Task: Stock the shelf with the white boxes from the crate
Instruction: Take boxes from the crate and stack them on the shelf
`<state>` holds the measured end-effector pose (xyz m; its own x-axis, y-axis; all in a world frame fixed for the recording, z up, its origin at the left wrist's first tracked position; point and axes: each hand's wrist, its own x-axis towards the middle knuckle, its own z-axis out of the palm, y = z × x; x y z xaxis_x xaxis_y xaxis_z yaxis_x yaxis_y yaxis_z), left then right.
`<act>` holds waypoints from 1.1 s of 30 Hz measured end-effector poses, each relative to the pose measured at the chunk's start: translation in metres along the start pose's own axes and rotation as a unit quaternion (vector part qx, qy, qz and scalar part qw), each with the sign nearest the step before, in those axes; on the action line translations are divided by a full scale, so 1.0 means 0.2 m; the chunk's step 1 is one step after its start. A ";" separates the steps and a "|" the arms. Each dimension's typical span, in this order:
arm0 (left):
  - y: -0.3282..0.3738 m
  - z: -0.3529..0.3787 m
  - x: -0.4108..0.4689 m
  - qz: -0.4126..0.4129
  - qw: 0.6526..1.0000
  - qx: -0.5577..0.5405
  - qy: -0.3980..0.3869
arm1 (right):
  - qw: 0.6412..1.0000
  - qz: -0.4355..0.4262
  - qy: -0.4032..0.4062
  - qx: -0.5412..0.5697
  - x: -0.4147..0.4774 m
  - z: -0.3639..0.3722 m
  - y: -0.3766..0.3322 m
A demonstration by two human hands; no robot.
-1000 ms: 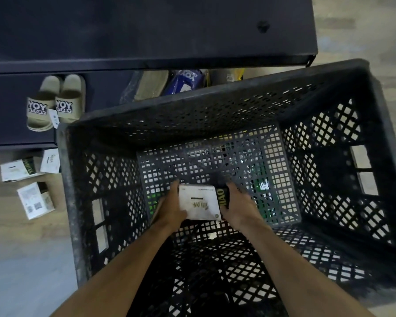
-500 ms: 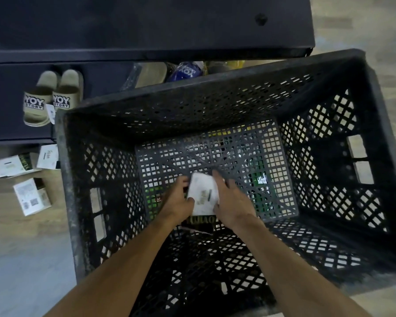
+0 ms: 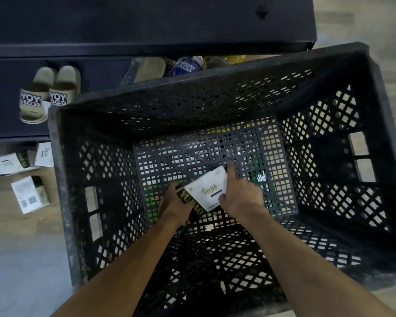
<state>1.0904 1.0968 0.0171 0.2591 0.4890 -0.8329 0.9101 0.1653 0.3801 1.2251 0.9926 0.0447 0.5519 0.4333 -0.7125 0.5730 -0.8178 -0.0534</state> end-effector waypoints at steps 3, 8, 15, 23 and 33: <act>0.01 0.00 0.00 0.099 0.994 0.022 0.034 | 1.000 0.007 -0.011 -0.002 0.00 0.00 -0.02; 0.03 -0.03 0.02 0.165 0.983 0.075 -0.013 | 0.989 0.027 -0.027 0.145 0.01 -0.02 -0.02; 0.12 -0.16 -0.12 0.210 0.972 0.098 0.025 | 0.988 0.033 0.025 0.146 -0.17 -0.19 -0.03; 0.54 -0.60 -0.79 0.272 0.927 0.236 0.099 | 0.986 -0.029 0.105 0.127 -0.73 -0.81 -0.08; 0.88 -1.00 -1.49 0.346 0.873 0.275 0.207 | 0.956 -0.065 0.246 0.148 -1.34 -1.40 -0.20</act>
<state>1.1089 1.1513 0.4138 0.7733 0.5944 -0.2207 0.6286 -0.6729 0.3900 1.2241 1.0165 0.4333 0.7476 0.6042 -0.2757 0.4990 -0.7850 -0.3671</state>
